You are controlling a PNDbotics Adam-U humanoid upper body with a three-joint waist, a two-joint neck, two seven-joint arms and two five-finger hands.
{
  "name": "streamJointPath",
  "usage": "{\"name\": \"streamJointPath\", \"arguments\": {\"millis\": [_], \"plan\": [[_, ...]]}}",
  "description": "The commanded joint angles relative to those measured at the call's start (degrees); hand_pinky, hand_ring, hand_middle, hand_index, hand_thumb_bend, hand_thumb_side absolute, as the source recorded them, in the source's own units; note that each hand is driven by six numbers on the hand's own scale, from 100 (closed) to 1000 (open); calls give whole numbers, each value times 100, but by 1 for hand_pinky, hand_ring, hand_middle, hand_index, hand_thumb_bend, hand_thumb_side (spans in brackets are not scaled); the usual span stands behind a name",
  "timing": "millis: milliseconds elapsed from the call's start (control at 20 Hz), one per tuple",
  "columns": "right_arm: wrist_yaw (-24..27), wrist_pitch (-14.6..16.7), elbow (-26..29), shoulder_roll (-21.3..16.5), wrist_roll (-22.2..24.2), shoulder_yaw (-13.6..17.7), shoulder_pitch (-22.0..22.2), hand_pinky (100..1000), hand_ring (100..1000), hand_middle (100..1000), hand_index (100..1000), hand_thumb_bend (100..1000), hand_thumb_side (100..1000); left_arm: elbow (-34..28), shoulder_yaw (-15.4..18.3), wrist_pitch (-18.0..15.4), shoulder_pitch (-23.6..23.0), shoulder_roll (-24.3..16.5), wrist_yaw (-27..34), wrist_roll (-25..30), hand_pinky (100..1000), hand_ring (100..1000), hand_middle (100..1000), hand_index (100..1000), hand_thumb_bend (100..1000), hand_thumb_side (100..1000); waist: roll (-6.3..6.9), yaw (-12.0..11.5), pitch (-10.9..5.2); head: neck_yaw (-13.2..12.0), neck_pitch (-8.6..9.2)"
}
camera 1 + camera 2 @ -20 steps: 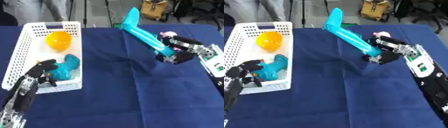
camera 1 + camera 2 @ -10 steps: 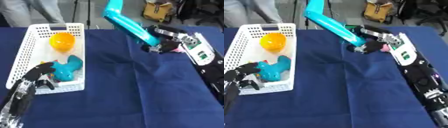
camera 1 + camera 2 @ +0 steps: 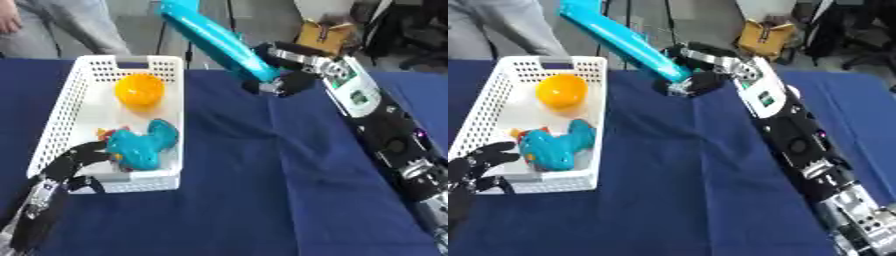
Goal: Pick up objects on the table and place them in the box.
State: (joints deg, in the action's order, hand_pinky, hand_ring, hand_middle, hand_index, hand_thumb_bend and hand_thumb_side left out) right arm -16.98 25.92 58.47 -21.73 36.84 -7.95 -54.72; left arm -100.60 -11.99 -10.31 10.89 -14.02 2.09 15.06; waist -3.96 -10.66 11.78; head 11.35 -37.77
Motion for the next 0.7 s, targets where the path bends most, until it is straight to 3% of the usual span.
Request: {"name": "streamJointPath", "arguments": {"millis": [50, 400, 700], "plan": [[-207, 192, -128, 92, 50, -43, -277, 100, 181, 357, 564, 100, 169, -78, -47, -16, 103, -12, 51, 66, 459, 843, 844, 774, 276, 1000, 19, -84, -64, 102, 107], [-841, 801, -583, 466, 298, -104, -500, 100, 232, 406, 598, 100, 202, -128, -144, -21, 201, -2, 118, 179, 460, 842, 839, 772, 276, 1000, -24, -431, -33, 363, 222], [-2012, 1181, -1084, 759, 235, 62, -526, 100, 296, 465, 636, 100, 222, -187, -213, -17, 311, 19, 196, 271, 461, 840, 834, 768, 273, 1000, -44, -831, -23, 633, 341]]}}
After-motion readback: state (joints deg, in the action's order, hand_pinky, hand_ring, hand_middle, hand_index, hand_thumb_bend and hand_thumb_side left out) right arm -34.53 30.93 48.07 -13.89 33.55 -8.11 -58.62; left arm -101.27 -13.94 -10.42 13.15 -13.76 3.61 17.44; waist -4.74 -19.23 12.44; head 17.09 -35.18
